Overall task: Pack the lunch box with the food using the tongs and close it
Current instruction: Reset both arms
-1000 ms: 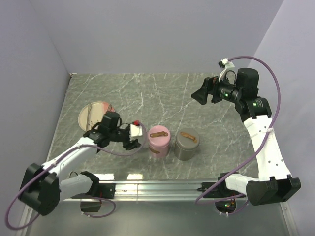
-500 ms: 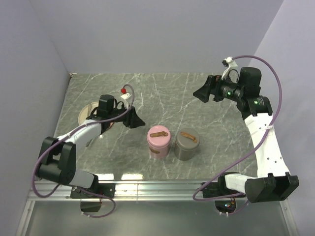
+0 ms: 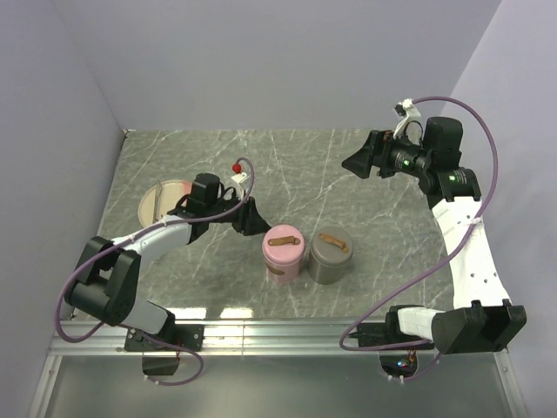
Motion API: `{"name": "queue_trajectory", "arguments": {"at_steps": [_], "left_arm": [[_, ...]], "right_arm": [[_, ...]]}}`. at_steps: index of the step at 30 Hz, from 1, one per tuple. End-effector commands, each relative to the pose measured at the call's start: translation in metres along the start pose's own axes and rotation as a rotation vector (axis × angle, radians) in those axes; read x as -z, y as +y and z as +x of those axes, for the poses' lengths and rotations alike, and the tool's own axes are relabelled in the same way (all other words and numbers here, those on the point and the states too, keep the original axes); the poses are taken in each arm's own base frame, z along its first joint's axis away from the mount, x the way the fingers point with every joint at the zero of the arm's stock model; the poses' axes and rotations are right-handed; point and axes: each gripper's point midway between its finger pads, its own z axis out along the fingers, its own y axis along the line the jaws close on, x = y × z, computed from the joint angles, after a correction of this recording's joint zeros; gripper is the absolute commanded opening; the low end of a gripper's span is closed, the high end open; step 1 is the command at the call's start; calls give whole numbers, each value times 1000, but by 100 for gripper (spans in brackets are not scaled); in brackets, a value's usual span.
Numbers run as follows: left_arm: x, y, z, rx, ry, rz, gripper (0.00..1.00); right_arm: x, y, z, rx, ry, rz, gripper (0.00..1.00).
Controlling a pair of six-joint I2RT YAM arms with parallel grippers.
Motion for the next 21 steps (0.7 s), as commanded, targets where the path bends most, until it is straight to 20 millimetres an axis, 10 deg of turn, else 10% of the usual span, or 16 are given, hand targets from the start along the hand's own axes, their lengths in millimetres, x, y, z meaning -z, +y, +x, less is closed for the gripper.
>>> {"name": "queue_trajectory", "arguments": {"at_steps": [1,6,12,14,16,21], "left_arm": [[1,-5,-1,-13,-3,9,53],[15,18,-19,14,-48,-86,56],[63,47,-92,-62,-128,-261,63],[82,52,-104,-66,-155,-318,67],[95,52,-121,-88,-178,-351,98],[138,72,-160,-69,-166,-523,99]], "right_arm": [[4,4,-17,29,-50,-13,100],[7,2,-15,45,-50,5,100],[9,-10,-5,62,-3,64,100],[12,-26,-2,42,6,116,100],[13,-34,4,34,21,139,100],[18,-60,24,30,54,243,100]]}}
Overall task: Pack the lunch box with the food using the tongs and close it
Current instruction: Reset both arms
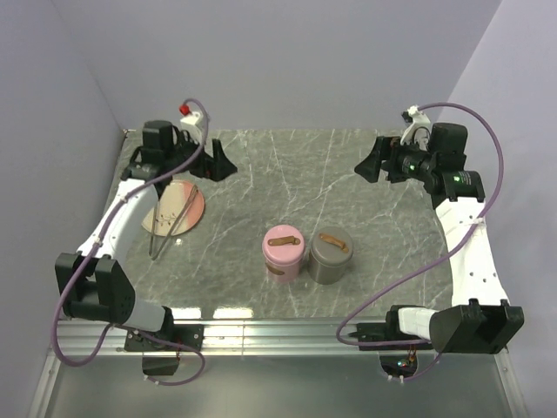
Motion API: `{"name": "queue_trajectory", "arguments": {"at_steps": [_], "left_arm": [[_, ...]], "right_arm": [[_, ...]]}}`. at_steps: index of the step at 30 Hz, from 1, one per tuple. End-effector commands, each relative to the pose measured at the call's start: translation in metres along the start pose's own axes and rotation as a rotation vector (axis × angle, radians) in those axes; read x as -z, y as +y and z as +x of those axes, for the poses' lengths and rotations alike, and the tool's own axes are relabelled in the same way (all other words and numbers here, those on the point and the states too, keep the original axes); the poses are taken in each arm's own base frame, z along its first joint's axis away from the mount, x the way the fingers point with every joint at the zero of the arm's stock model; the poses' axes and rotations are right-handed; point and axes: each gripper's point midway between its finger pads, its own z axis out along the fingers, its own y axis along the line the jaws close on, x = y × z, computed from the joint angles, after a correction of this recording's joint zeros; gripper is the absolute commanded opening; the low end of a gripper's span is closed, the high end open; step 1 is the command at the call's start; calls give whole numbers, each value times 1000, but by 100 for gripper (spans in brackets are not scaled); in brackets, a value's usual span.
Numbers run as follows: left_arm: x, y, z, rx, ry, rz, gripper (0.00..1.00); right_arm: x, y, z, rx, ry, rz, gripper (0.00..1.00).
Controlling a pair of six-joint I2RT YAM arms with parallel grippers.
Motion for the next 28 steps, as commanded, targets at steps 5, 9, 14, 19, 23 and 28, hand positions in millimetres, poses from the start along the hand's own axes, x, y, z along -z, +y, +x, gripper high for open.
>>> {"name": "queue_trajectory", "arguments": {"at_steps": [5,9,14,19,23,28], "left_arm": [[47,31,-22,-28,46,-156,99],[52,38,8,3,65,-210,100],[58,46,31,15,74,-276,99],[60,51,41,74,58,-328,99],[63,53,36,74,48,-349,100],[64,52,26,87,28,-354,100]], "right_arm": [[9,-37,32,86,53,166,100],[8,-50,61,66,117,203,100],[9,-54,81,65,130,218,100],[7,-60,101,66,156,227,100],[7,-59,102,65,154,226,100],[5,-56,101,59,158,205,100]]}}
